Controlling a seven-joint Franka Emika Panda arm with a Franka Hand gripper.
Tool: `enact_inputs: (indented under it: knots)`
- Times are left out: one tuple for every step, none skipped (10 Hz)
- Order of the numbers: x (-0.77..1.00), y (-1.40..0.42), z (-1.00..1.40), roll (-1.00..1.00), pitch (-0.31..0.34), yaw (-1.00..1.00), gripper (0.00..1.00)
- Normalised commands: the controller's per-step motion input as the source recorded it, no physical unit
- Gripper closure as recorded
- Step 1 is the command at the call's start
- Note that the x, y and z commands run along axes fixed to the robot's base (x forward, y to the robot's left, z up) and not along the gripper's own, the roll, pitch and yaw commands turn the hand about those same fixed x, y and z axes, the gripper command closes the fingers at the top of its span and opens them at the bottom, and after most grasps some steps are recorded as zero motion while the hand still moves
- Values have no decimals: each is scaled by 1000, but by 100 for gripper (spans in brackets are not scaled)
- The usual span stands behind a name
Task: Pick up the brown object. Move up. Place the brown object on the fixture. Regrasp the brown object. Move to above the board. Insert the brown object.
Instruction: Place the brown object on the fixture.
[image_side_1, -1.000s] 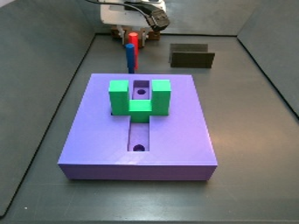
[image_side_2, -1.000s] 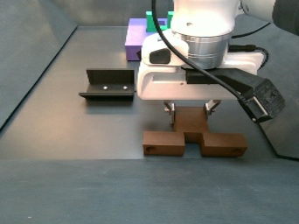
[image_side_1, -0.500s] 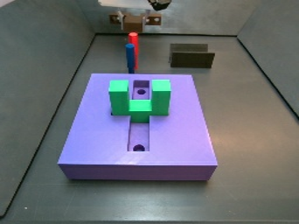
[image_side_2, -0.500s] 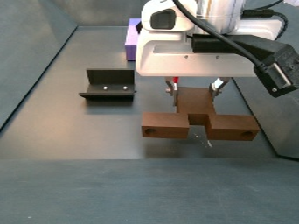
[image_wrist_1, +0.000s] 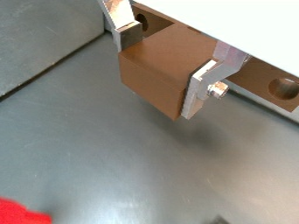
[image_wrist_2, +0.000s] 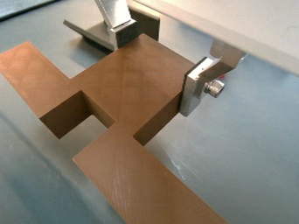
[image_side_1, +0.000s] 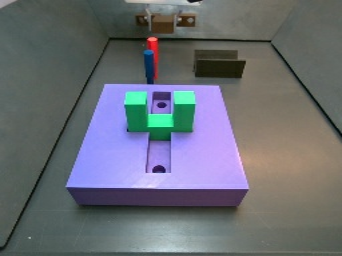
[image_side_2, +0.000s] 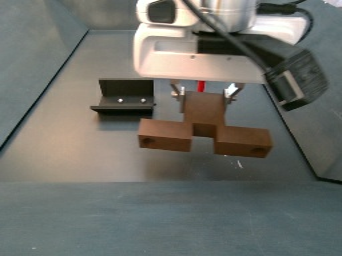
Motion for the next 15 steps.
enact_inputs:
  knots:
    - [957, 0, -171, -583, 177, -151, 100]
    - [897, 0, -46, -691, 123, -160, 100]
    - [743, 0, 0, -926, 0, -134, 100]
    - [634, 0, 71, -1000, -103, -100, 100]
    - [586, 0, 100, -1000, -160, -91, 100]
    - [560, 0, 66, -1000, -177, -89, 100]
    - [537, 0, 29, -937, -171, -69, 100]
    - [489, 0, 6, -911, -169, -29, 100]
    - [423, 0, 0, -863, -123, 0, 100]
    - [426, 0, 23, -814, -66, 0, 100]
    - [466, -23, 157, -734, 0, 0, 100]
    - [549, -63, 337, -646, 117, 0, 100]
    - [606, -83, 406, -614, 217, 0, 100]
    - [637, -86, 371, -603, 260, 0, 100]
    - [617, -106, 266, -594, 209, 0, 100]
